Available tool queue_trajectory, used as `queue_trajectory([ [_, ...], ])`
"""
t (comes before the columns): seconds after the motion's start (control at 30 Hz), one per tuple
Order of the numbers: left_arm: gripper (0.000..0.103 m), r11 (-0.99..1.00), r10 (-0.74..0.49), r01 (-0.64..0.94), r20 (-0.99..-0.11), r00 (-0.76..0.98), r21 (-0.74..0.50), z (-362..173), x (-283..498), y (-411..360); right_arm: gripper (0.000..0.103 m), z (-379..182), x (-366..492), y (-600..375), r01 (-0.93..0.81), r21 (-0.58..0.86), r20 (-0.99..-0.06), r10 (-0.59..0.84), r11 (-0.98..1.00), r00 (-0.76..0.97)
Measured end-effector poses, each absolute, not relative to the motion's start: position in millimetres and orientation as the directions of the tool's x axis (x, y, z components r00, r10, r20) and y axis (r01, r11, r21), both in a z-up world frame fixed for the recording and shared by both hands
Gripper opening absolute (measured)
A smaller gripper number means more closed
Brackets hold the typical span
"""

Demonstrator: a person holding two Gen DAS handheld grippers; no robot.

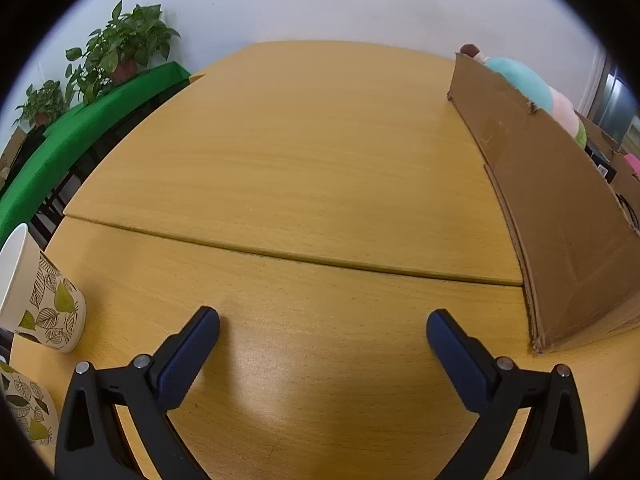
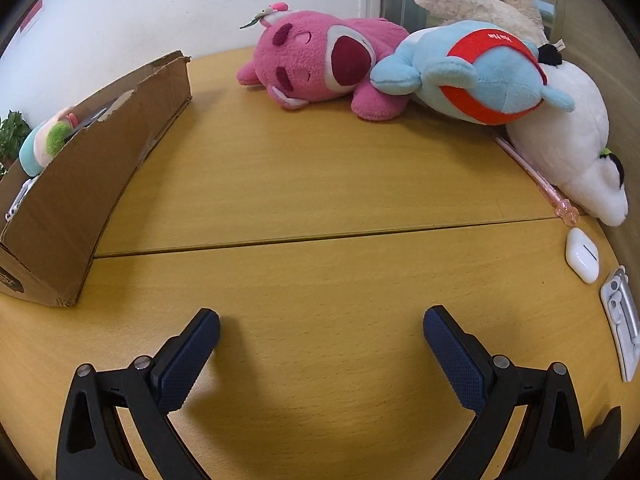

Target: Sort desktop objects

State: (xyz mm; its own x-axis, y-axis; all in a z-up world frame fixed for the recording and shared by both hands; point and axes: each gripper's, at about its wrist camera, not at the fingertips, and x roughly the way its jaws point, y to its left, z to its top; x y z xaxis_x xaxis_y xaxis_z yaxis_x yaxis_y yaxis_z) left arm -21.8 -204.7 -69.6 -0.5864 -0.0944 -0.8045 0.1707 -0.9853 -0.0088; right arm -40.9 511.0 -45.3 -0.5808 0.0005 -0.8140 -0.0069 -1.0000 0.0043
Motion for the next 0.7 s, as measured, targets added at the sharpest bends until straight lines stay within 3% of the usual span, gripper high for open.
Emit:
queue_trajectory([
  [0.7, 0.103, -0.985, -0.094, 0.170, -0.805, -0.586, -0.008, -67.9, -23.6, -203.0, 0.103, -44.8, -38.5, 510.7, -0.003, 0.003, -0.812, -0.001, -1.000, -0.583],
])
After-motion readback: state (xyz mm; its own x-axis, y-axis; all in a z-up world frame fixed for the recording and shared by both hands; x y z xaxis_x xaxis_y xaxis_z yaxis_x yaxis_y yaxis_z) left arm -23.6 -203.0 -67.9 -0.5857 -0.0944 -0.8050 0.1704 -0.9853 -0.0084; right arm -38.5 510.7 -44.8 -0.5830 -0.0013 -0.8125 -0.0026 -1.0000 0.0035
